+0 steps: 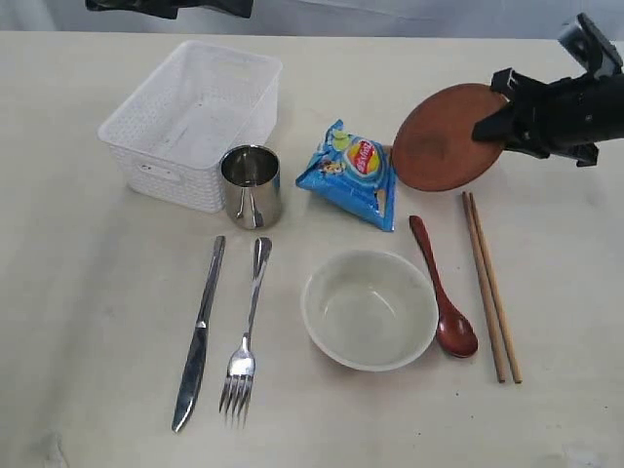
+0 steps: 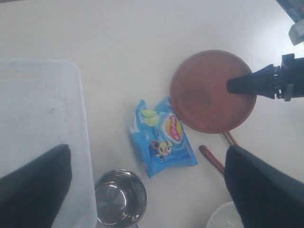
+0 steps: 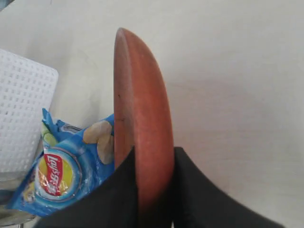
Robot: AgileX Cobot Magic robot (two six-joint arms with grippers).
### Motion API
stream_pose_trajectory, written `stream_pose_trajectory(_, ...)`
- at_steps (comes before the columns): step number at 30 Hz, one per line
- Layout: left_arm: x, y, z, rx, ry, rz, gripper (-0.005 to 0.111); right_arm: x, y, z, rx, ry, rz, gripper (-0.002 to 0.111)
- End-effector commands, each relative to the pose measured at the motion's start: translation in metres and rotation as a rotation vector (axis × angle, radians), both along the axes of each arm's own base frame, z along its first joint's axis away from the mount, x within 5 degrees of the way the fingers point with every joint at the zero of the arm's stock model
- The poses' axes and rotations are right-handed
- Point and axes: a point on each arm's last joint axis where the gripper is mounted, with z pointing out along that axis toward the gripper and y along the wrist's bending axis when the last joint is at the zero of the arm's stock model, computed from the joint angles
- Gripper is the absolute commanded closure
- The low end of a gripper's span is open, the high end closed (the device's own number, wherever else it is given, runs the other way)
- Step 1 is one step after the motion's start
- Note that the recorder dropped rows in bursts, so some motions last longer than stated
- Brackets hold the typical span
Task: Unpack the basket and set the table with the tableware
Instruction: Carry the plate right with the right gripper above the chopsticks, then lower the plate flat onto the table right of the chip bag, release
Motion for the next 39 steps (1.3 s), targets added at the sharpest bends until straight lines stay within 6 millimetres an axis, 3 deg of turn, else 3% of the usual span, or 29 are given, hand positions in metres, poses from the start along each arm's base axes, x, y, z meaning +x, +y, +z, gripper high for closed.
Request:
stream_pose_trajectory(1, 0.0, 0.001, 0.003, 0.003, -0.016, 0.008, 0.026, -0.004, -0.002, -0.003, 0.0, 0.018, -0.014, 0.109)
stream_pose_trajectory(8, -0.001, 0.001, 0.003, 0.004, -0.013, 0.005, 0.025, -0.004, -0.001, 0.0, 0.026, 0.015, -0.006, 0.109)
stream_pose_trajectory(14, -0.001, 0.001, 0.002, 0.004, -0.011, 0.003, 0.025, -0.003, -0.021, 0.014, 0.022, -0.03, -0.066, 0.109)
stream_pose_trajectory(18, -0.001, 0.001, 0.002, 0.004, -0.011, 0.003, 0.025, -0.003, -0.024, 0.013, 0.025, -0.026, -0.071, 0.109)
stream_pose_trajectory(30, -0.001, 0.001, 0.003, 0.005, -0.015, 0.005, 0.025, 0.003, 0.018, -0.028, 0.069, 0.039, 0.035, 0.109)
stream_pose_trajectory(37, -0.001, 0.001, 0.003, 0.005, -0.015, 0.005, 0.025, 0.003, 0.021, -0.036, 0.106, 0.046, 0.051, 0.108)
stream_pose_trajectory(38, -0.001, 0.001, 0.003, 0.005, -0.015, 0.005, 0.025, 0.003, 0.021, -0.036, 0.105, 0.046, 0.052, 0.107)
stream_pose_trajectory(39, -0.001, 0.001, 0.003, 0.005, -0.015, 0.005, 0.025, 0.003, 0.021, -0.036, 0.099, 0.046, 0.055, 0.099)
